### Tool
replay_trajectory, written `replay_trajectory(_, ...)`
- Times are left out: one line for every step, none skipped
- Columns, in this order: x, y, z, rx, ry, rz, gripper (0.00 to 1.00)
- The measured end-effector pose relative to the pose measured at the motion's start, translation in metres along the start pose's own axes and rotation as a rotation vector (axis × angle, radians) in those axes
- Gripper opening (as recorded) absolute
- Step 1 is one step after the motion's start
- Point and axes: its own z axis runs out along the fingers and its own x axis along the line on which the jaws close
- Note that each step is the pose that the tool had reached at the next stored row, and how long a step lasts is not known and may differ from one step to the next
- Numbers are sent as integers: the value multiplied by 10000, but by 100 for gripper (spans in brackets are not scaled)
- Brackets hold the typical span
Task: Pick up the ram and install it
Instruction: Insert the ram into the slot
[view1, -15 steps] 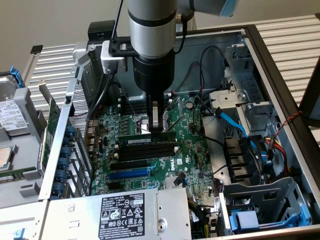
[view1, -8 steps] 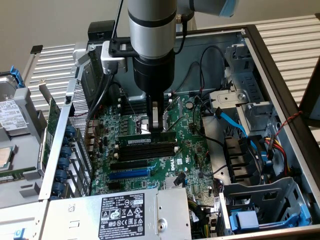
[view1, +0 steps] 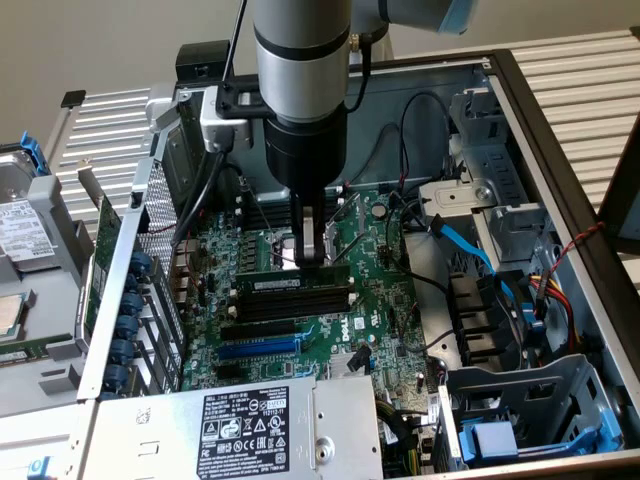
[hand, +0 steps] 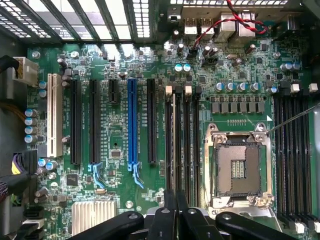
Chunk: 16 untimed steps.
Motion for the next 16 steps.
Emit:
replay_trajectory(-4, 0, 2, 0, -1, 0, 12)
replay_trajectory(-6, 0, 5, 1, -3, -1, 12)
replay_trajectory(-8, 0, 7, 1, -3, -1, 12)
replay_trajectory(-10, 2, 10, 1, -3, 0, 12)
replay_trajectory(-12, 4, 13, 1, -2, 1, 12)
replay_trajectory(-13, 8, 19, 1, -2, 0, 12)
replay_trajectory(-14, 14, 24, 0, -2, 0, 12)
replay_trajectory(-14, 21, 30, 0, -4, 0, 12)
replay_trajectory(-15, 27, 37, -1, -5, 0, 12)
replay_trajectory(-15, 32, 44, 0, -8, 0, 12)
replay_trajectory(-16, 36, 50, 0, -10, -1, 12)
replay_trajectory(-17, 40, 55, 0, -11, 0, 12)
replay_trajectory(-19, 41, 58, -1, -12, 0, 12)
replay_trajectory(-20, 41, 59, -2, -13, -2, 12)
replay_trajectory(-20, 42, 59, -2, -13, -2, 12)
replay_trajectory(-20, 42, 59, -2, -14, -2, 12)
